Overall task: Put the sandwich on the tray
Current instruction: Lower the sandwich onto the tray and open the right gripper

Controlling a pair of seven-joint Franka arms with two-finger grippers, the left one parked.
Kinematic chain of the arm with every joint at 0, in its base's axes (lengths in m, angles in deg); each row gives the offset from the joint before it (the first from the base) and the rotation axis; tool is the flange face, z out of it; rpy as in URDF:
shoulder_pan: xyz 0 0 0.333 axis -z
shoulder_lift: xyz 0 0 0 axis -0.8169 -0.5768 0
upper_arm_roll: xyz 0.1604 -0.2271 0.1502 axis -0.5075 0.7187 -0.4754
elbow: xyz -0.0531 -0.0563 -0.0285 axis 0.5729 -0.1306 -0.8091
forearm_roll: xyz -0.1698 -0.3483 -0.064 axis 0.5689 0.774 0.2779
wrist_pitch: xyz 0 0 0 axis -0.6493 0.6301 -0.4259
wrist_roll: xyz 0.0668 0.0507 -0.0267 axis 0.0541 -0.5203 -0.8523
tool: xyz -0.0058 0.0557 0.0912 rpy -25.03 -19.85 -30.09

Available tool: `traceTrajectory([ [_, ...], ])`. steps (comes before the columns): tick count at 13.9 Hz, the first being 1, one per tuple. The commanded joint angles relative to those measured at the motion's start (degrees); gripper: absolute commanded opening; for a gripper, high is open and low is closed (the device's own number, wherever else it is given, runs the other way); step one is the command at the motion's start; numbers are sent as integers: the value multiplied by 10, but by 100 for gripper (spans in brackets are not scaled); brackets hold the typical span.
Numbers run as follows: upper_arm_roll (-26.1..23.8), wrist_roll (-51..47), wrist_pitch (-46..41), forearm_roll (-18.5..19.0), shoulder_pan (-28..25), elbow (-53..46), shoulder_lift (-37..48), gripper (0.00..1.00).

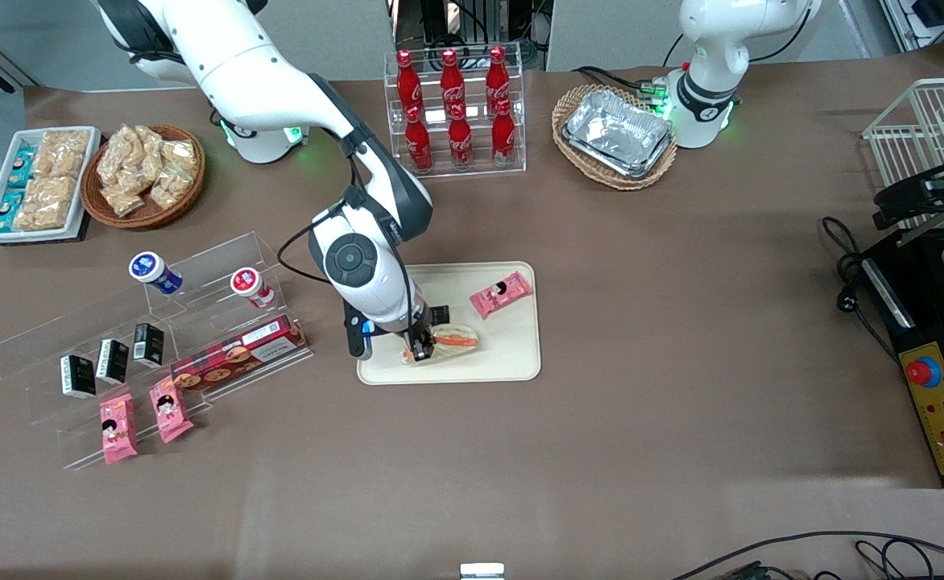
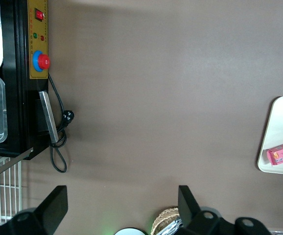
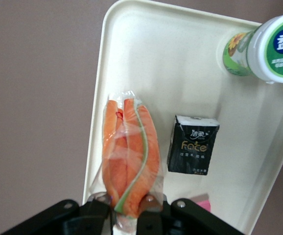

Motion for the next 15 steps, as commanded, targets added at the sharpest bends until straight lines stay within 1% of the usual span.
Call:
traceTrajectory([
  [1,4,-14,5,13,-5,-20,-13,0],
  [5,4,-13,21,15,-15,-20,-31,0],
  [9,4,-14,43,35,-15,-19,-50,0],
  [15,4,-13,43,37,-13,-20,-59,0],
])
